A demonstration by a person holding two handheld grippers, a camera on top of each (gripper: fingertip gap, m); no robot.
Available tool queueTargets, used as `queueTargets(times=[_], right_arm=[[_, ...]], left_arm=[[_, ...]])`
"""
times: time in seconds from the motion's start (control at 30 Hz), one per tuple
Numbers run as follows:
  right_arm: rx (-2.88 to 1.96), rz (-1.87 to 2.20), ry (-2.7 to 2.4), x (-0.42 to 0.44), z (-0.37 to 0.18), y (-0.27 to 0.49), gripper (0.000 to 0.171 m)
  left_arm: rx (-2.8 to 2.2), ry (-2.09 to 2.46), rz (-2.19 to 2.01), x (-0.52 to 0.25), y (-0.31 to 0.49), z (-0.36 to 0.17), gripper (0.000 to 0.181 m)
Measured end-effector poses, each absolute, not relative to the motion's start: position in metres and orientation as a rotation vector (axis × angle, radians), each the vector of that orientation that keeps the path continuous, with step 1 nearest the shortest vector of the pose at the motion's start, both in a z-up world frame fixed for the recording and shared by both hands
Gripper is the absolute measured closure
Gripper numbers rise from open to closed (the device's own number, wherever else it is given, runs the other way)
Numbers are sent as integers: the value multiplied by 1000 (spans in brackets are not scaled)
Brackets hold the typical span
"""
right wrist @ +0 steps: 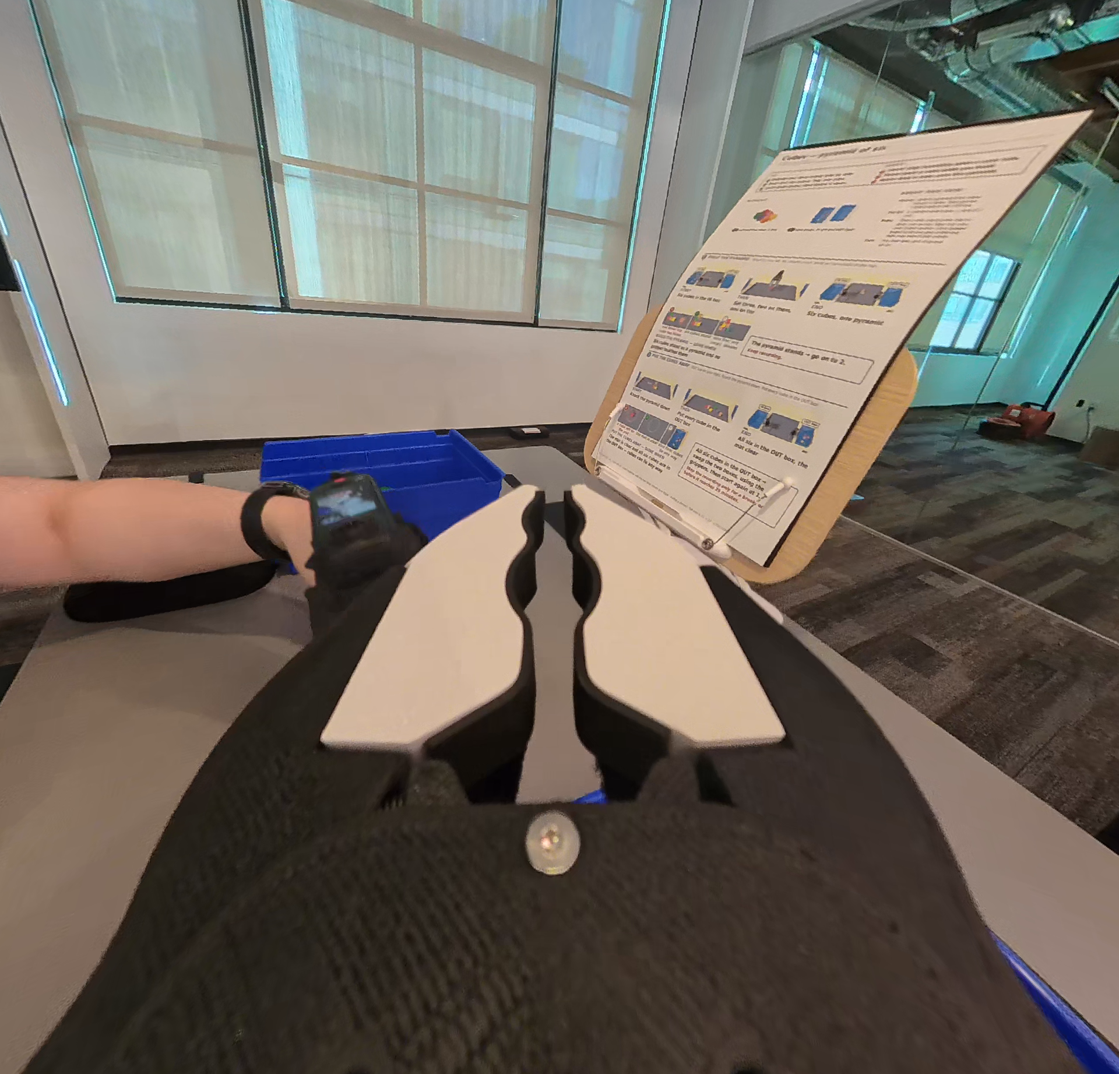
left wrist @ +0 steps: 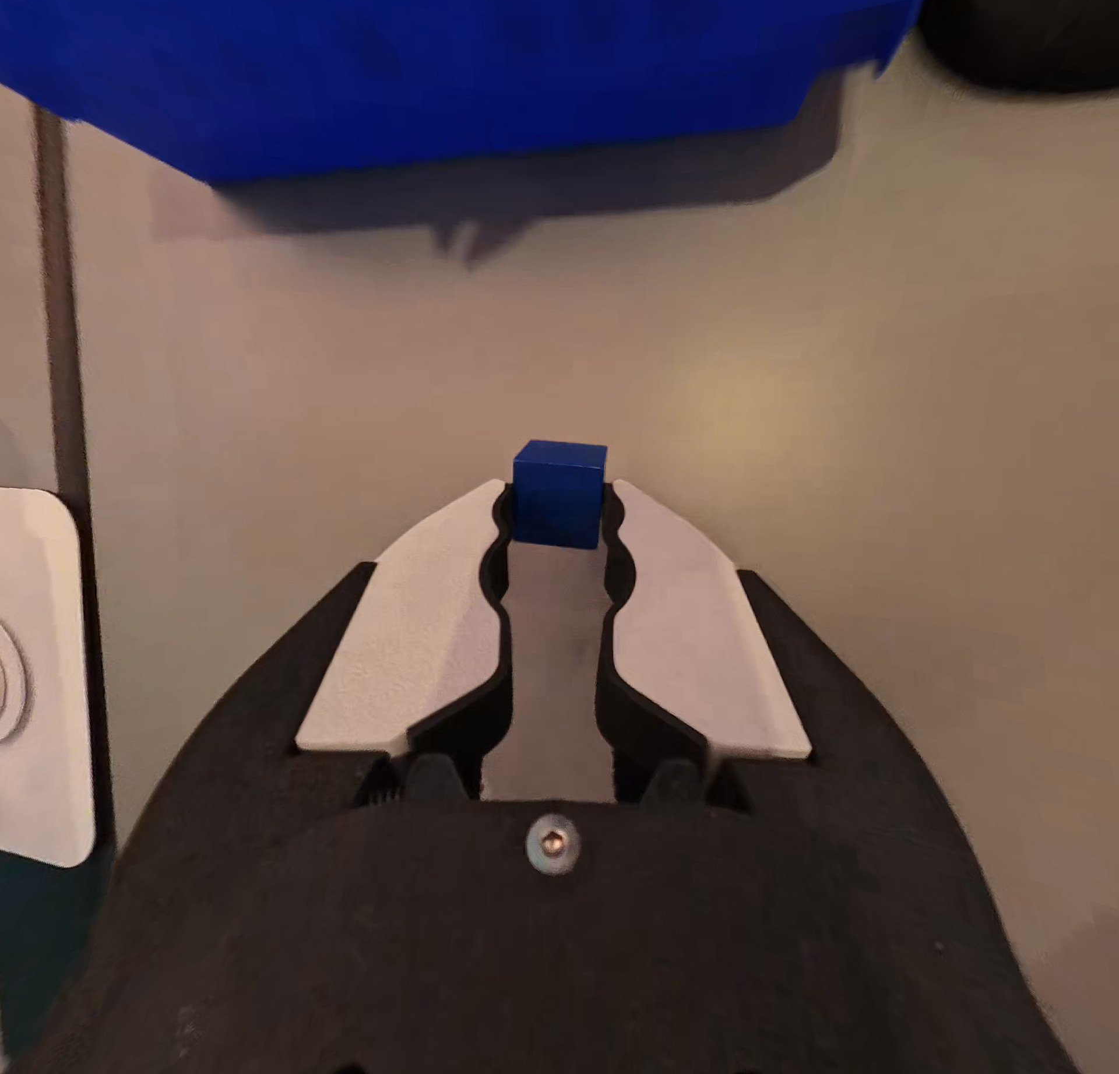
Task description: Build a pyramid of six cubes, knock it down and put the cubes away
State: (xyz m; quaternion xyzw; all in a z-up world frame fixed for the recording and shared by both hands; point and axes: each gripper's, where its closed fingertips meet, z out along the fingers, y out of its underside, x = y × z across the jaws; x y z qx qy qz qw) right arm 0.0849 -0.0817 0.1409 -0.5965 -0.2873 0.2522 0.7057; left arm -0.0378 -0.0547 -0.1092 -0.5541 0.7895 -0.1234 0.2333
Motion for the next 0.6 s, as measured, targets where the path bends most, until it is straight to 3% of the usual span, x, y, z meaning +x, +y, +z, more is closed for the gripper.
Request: queueTargets(times=[0.6], right_arm=[[-1425,564,-698,83,124,-74,161]], left_arm=[[-1670,2346,-196,-30,-48,-146,153]])
